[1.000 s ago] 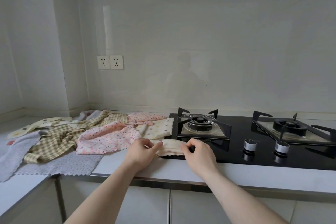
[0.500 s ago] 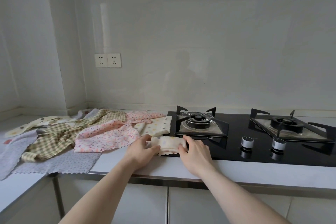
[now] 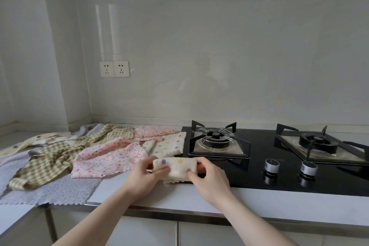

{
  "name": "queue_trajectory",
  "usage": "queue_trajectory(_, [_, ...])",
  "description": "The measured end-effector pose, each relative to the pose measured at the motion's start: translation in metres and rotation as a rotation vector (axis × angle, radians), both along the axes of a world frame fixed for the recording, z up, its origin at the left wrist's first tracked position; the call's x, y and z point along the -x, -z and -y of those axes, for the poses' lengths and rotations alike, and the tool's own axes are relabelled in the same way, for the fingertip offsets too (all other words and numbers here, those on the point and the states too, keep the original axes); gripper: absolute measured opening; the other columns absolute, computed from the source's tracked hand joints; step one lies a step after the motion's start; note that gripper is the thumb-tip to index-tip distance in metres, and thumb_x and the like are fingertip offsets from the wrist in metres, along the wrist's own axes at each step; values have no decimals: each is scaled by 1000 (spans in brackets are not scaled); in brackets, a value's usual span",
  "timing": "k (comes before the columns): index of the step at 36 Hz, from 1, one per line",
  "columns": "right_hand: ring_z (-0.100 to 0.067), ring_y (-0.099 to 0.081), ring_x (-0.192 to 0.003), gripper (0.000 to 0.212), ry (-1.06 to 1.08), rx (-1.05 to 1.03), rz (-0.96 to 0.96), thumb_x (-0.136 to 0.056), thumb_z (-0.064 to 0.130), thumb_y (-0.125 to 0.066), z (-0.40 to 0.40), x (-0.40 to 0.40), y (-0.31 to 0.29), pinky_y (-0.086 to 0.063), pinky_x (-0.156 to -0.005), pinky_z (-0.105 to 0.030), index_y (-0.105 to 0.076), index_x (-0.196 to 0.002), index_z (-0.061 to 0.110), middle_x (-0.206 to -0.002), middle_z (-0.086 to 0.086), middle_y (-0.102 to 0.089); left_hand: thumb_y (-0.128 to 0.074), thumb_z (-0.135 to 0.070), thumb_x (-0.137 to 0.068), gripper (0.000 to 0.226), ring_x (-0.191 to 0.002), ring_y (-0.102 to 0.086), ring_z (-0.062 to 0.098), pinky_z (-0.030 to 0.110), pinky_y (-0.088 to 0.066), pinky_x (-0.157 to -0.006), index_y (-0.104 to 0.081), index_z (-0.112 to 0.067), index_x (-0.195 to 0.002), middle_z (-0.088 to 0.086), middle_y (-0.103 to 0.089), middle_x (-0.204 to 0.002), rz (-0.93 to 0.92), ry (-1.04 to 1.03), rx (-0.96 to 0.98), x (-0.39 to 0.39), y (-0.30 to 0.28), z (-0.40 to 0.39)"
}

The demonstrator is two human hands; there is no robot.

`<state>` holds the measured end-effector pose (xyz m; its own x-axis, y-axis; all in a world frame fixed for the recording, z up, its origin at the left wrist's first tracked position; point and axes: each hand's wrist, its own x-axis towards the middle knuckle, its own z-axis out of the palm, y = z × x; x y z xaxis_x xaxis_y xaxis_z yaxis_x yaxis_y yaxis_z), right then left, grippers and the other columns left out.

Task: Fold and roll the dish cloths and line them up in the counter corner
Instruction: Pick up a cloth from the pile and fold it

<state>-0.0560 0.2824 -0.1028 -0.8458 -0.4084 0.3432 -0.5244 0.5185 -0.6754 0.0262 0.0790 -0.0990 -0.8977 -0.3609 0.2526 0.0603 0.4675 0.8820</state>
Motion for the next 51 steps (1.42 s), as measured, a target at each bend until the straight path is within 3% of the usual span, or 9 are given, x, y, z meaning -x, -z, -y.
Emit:
queue_trajectory(6, [-4,-61,-90,17,-109,11,-24,-92,50,-57,0,8,12,-49,-89,-39,-59,-94,34,-89,17,-68,-74,-30,-91,16,-78,-69,14,26,-54,-69,-68,-18,-99,5,-73,-88,-16,-10,6,4,2,2])
queue_trajectory(14, [1,-51,-94,7,-111,-34,-40,-96,39,-60,0,13,15,-37,-91,-25,-53,-97,35,-89,20,-61,-69,-18,-96,23,-58,-46,7,20,-36,-53,-58,-2,-83,-5,-48,-62,7,-50,-10,12,7,6])
queue_trajectory(18, [-4,-49,-86,12,-62,-41,-2,-93,31,-64,3,8,10,-35,-86,-26,-53,-94,32,-85,17,-60,-72,-20,-93,21,-67,-53,12,31,-41,-62,-61,-3,-86,4,-57,-71,134,-97,-88,7,-12,3])
queue_trajectory(22, [2,-50,-95,8,-92,6,255,-92,31,-63,-5,-1,-13,-47,-82,-29,-56,-94,35,-89,18,-61,-79,-27,-84,23,-72,-61,22,37,-46,-67,-68,-7,-88,24,-66,-82,310,-184,-253,-1,-43,-11])
queue_trajectory(27, [-10,-70,-90,7,-55,213,619,-99,18,-62,-37,-15,-99,-58,-81,-34,-60,-100,25,-97,5,-74,-73,-10,-89,6,-68,-64,10,23,-51,-59,-75,-15,-90,1,-72,-73,302,-177,-326,7,-144,-51])
queue_trajectory(35, [-23,-69,-83,8,74,249,680,-100,22,-60,-161,-26,-258,-56,-81,-36,-61,-102,14,-94,-3,-72,-68,-26,-96,18,-55,-55,4,15,-40,-52,-67,-19,-80,-10,-63,-61,305,225,-128,27,-303,-142])
queue_trajectory(38, [-12,-66,-74,8,125,229,658,-98,25,-62,-217,-26,-292,-55,-75,-28,-63,-102,18,-88,0,-72,-66,-45,-94,28,-66,-67,12,30,-53,-62,-71,-19,-87,-1,-72,-74,324,328,-63,43,-326,-183])
queue_trajectory(42, [-3,-64,-68,7,231,234,617,-97,25,-63,-293,-29,-319,-50,-66,-18,-61,-99,19,-77,10,-71,-66,-38,-96,17,-64,-65,9,32,-53,-66,-71,-23,-90,4,-73,-77,317,459,-9,67,-346,-254])
queue_trajectory(51, [-13,-67,-71,17,378,350,626,-94,31,-69,-459,-35,-345,-49,-66,-27,-66,-101,15,-84,-1,-74,-67,-38,-95,16,-75,-70,21,38,-59,-75,-71,-24,-88,2,-73,-80,235,594,33,98,-375,-423])
